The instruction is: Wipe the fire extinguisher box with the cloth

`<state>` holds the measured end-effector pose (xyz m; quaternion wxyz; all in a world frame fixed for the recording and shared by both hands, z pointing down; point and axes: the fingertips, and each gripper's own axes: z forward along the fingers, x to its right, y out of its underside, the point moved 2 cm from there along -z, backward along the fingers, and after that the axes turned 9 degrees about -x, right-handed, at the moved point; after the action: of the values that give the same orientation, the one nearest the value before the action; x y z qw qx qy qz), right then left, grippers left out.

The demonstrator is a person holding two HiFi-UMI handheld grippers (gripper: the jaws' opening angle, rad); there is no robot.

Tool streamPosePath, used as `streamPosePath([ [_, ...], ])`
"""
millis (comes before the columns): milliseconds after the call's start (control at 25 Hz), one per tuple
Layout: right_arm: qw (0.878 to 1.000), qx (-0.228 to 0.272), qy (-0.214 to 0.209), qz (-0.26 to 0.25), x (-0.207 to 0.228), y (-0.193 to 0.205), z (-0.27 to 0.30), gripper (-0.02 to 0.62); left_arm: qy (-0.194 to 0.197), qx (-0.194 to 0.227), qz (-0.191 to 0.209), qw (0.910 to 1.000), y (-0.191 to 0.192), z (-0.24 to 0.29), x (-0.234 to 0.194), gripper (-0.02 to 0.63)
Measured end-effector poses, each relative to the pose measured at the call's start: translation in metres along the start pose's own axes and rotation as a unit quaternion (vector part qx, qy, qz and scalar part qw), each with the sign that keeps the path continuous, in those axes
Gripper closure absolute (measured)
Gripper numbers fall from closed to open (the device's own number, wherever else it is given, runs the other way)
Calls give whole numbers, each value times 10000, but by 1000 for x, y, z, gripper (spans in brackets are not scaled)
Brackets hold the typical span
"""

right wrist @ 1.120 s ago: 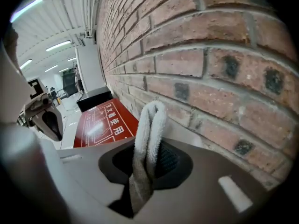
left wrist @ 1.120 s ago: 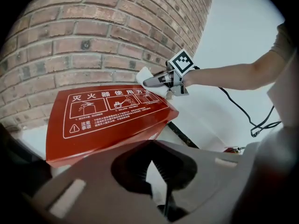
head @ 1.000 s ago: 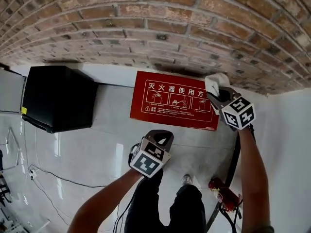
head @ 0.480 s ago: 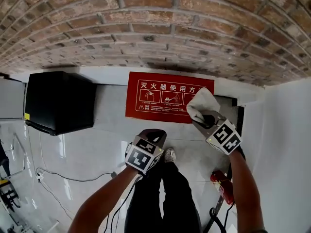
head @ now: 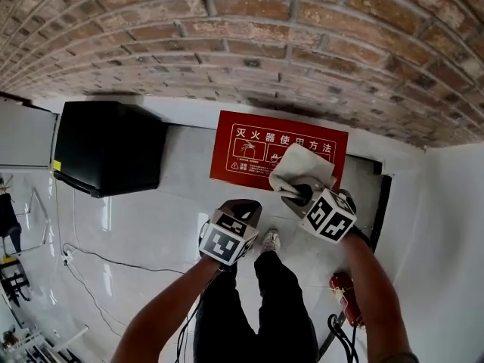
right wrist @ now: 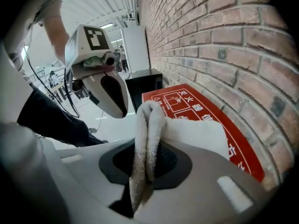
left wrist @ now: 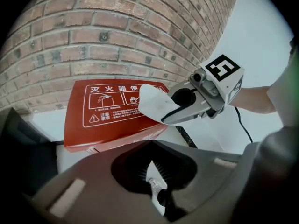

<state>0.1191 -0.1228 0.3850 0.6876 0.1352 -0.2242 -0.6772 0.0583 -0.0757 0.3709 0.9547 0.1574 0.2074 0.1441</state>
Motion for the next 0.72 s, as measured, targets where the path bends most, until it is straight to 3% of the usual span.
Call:
streamPosePath([
  [320,9983,181,300,463,73,-36,5,514,47,200,-112,9997,-6,-15,-27,606],
  [520,9909,340,704,1099,122,-51,5,514,150,306,-16,9994,-4,-27,-47,606],
  [720,9846,379,1054,1344,149,-72,10,512,124,337,132,9993,0,-43,-74,606],
])
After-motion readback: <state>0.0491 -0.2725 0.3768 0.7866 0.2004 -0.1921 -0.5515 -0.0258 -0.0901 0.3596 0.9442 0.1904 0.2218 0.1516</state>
